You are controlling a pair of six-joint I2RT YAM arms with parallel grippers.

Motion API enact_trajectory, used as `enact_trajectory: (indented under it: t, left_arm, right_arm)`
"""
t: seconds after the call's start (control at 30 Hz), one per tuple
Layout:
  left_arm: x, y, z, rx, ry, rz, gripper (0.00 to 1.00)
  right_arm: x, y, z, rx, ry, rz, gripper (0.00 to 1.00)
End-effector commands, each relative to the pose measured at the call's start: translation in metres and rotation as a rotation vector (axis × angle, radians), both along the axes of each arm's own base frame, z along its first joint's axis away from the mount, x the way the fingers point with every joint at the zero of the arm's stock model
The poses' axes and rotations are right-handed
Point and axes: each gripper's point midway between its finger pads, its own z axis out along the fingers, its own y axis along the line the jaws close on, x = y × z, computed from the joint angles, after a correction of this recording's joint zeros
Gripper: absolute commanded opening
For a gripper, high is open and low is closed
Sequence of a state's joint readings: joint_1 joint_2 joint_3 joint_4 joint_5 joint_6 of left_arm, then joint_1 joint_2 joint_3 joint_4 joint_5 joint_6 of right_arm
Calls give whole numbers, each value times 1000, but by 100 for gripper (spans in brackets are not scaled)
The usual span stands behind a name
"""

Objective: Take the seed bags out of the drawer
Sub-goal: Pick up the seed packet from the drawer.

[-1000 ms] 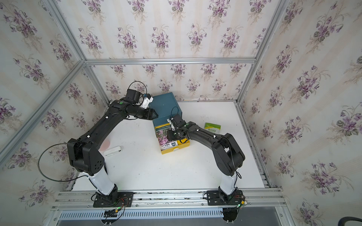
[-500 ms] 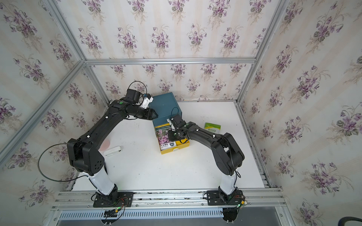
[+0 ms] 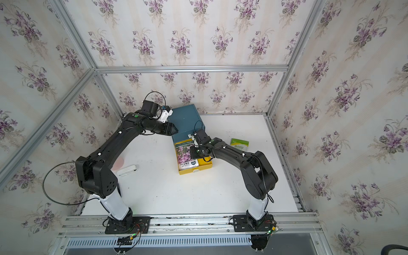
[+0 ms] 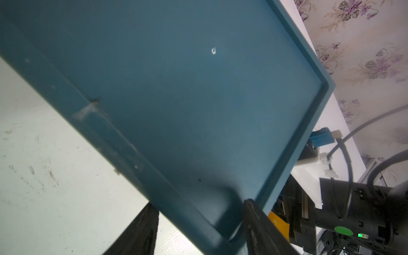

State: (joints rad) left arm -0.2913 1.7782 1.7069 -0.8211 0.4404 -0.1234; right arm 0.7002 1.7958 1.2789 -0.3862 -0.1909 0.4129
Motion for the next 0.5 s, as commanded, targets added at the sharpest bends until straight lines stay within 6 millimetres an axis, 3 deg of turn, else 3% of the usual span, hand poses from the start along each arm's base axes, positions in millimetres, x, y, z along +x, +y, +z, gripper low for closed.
enact_trajectory:
  t: [0.0,0.47]
  left_arm:
    - [-27,20,-32,128,142,7,64]
    - [-26,20,-31,127,142,9,64]
  right_arm:
    - [5,1,12,25,-28,-11,0]
    - [1,-9,46,94,-25,-33,0]
